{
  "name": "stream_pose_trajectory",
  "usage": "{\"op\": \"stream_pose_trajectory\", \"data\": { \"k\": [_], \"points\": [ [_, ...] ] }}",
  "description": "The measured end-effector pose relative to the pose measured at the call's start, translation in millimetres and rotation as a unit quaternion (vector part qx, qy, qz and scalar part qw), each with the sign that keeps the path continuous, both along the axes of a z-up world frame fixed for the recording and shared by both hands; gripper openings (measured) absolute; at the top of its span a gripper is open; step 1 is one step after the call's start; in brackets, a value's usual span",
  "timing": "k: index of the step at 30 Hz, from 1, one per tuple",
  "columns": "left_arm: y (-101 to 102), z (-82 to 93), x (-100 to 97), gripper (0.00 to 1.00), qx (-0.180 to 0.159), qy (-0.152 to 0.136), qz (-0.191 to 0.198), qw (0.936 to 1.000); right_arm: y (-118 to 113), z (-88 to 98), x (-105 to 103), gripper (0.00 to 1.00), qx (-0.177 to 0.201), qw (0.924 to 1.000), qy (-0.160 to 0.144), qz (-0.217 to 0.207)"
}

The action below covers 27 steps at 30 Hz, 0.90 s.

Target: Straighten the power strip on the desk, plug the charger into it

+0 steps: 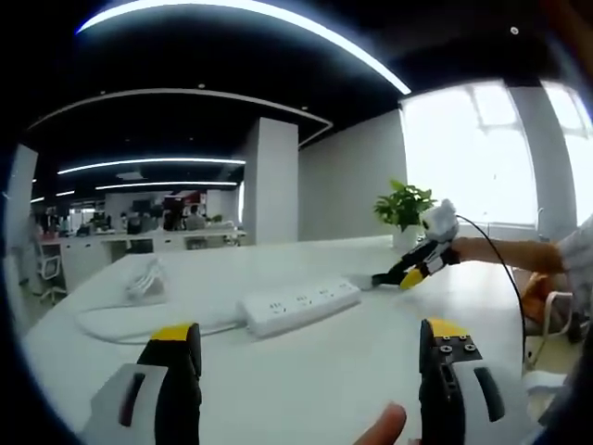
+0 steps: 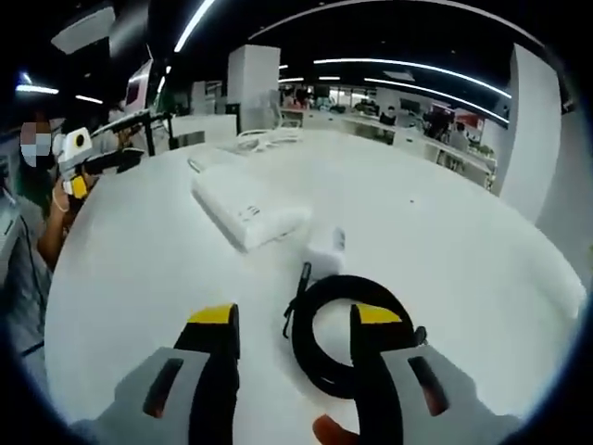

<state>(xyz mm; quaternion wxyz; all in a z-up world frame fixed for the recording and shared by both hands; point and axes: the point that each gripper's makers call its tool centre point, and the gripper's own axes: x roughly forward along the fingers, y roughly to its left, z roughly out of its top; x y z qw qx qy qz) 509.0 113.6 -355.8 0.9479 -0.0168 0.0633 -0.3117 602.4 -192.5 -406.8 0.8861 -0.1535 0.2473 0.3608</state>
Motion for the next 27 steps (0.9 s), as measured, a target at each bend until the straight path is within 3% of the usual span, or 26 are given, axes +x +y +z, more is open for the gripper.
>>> {"op": "stream_pose_trajectory", "data": {
  "k": [27],
  "points": [
    [2.1,-8.1,1.5,0.99,0.001,0.009,0.003,1.0,0.6,-0.9,-5.1,0.43,-0.008,0.9999,0.012,0.001]
  ]
}}
